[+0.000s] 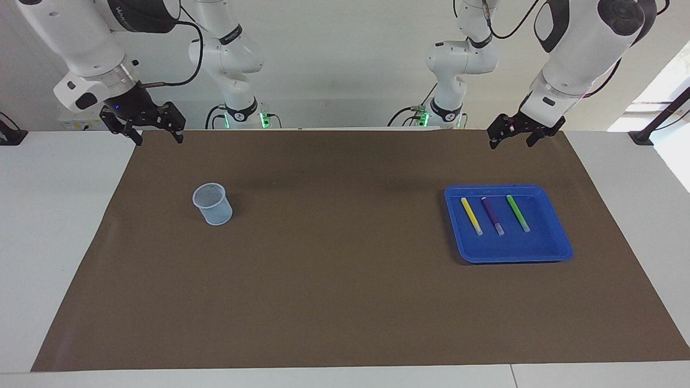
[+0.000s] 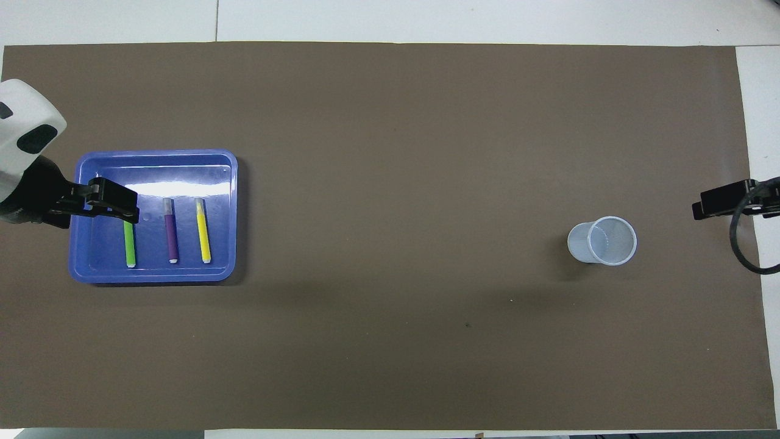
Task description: Transfer and insert pens with both arms
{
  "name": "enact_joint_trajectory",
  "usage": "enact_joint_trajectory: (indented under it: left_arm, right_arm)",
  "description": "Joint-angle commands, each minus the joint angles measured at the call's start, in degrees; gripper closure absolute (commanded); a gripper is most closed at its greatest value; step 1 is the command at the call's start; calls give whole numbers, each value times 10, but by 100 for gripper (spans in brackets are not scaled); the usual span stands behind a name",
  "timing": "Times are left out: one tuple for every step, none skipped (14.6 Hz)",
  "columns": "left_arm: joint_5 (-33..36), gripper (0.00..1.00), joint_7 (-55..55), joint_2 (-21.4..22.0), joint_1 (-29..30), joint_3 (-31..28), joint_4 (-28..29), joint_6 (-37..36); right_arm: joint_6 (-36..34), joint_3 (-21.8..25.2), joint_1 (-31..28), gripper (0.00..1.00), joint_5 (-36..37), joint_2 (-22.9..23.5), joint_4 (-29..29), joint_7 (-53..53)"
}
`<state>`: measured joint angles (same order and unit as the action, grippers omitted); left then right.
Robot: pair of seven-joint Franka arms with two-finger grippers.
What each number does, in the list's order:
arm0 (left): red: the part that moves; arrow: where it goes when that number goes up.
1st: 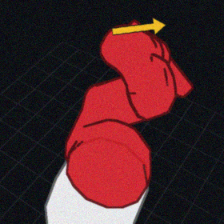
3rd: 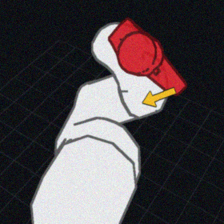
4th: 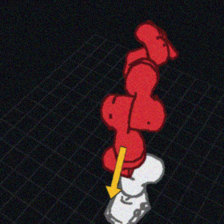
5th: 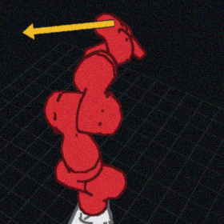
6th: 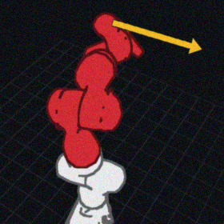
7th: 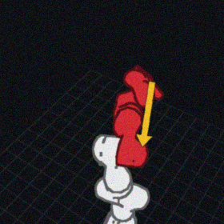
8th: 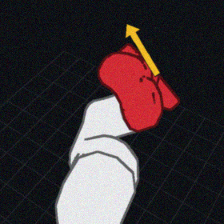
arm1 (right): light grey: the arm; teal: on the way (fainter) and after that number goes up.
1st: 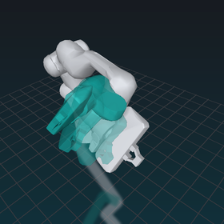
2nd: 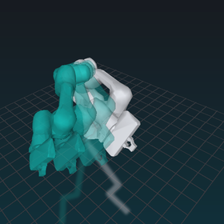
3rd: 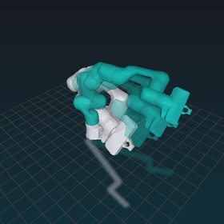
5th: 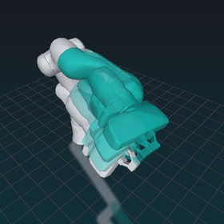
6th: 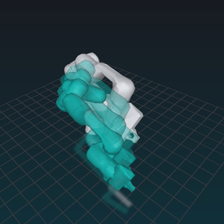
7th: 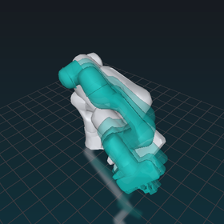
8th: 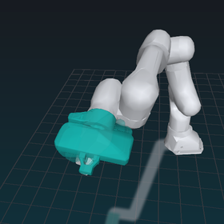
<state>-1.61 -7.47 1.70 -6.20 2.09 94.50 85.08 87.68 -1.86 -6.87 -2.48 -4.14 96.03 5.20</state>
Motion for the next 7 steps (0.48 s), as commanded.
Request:
enact_joint_trajectory:
  left_arm:
    - [-7,0,-2,10,4,-1,6,-5]
    - [-7,0,-1,11,4,-1,7,-5]
    - [-7,0,-1,11,4,-2,8,-5]
    - [-7,0,-1,12,4,-2,10,-6]
    - [-7,0,-2,16,4,-2,18,-4]
    - [-7,0,-5,21,4,-2,28,-3]
    - [-7,0,-9,27,4,-2,37,-2]
  right_arm:
    - [-15,-1,-3,0,-14,0,-8,0]
    - [-17,-1,-4,0,-24,0,-7,1]
    - [-20,1,-8,0,-49,-1,-5,0]
    - [-22,4,-10,0,-68,-2,-1,0]
    - [-33,4,-11,0,-74,-3,0,-1]
    - [-48,4,-10,0,-74,-6,1,0]
    - [-71,3,-5,0,-73,-9,1,-1]
